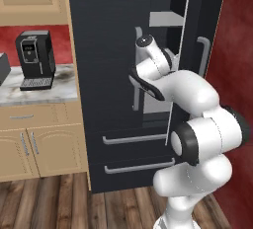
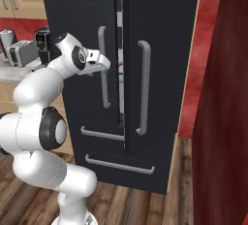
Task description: Move the hot dog bun to the plate on the dining table and place the condiment next to that plate. Then navigate to the fridge and take the sausage and place it on the plate as well.
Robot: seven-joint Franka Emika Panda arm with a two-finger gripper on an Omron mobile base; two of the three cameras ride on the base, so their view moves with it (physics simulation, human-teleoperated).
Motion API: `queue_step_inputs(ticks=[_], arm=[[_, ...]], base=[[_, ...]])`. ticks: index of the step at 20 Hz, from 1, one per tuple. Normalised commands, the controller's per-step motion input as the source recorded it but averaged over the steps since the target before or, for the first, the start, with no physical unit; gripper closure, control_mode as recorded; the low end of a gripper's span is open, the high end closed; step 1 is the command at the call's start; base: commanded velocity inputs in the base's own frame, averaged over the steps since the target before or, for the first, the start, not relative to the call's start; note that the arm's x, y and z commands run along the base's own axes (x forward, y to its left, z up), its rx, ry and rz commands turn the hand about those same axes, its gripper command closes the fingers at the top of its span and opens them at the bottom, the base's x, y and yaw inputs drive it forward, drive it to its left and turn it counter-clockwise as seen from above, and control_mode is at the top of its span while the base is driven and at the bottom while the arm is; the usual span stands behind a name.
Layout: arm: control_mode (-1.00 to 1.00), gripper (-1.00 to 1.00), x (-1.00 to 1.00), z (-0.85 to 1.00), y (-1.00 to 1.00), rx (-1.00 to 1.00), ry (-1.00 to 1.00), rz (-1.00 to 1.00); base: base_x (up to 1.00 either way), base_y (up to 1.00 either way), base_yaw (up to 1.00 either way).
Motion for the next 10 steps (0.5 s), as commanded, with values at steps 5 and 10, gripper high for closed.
queue_step_inputs(ticks=[5,10], arm=[[-1.0,-1.0,0.32,-0.02,-0.31,0.0,-0.01,0.01],[-1.0,-1.0,0.18,0.0,-0.41,0.0,-0.04,0.0]], base=[[0.0,0.0,0.0],[0.0,0.0,0.0]])
